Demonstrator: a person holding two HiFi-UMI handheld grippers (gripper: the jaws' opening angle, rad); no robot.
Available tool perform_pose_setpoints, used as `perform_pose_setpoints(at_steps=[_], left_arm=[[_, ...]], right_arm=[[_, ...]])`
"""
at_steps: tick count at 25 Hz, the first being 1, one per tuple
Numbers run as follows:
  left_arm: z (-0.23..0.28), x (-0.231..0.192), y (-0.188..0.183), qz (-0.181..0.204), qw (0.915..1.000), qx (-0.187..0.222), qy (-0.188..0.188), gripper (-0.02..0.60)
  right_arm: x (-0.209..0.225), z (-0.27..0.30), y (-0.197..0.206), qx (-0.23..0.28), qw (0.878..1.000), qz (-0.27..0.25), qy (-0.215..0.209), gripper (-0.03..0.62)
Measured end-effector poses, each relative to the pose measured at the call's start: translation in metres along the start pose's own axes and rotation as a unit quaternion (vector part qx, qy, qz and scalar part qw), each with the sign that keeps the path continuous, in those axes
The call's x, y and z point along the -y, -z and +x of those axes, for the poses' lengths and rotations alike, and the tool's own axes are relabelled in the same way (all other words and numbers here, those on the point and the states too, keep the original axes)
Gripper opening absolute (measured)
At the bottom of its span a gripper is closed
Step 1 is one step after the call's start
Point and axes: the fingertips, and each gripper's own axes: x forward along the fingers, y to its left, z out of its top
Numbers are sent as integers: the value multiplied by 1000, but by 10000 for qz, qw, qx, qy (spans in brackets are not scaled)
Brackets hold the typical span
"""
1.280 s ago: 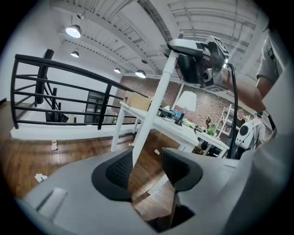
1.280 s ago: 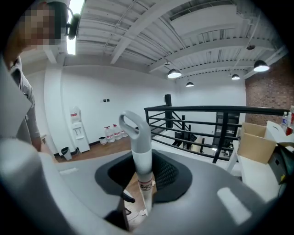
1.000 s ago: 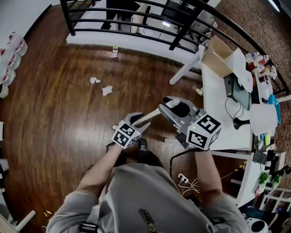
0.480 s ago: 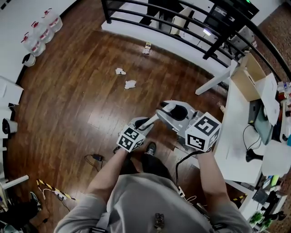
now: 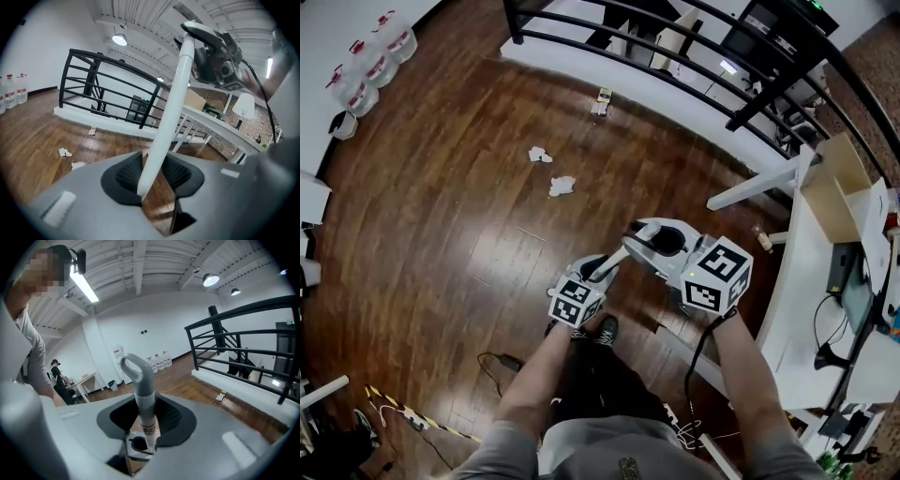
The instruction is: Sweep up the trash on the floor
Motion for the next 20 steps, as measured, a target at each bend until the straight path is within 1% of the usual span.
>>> perform_pose_setpoints(at_steps=[4,8,10,13,16,20], left_arm=[[25,-32,-24,10,9999,119,75,124],[41,-62,-47,22,9997,114,211,124],[50,-78,-57,-16,9997,107,219,124],[71,-108,-79,-25,9998,57,166,124],[98,-132,-100,-25,9999,-84,80,124],[132,-164,-130,-70,9996,-184,-211,124]], right_arm=[[38,20,-19,58,9997,-22,246,97],[68,44,-40,96,9992,-84,390,97],[85,56,-48,71,9991,-142,403,97],[121,73,-65,87,9992,-181,349,97],[163,83,-79,137,9995,-160,226,97],[214,94,-99,244,9995,-80,174,97]])
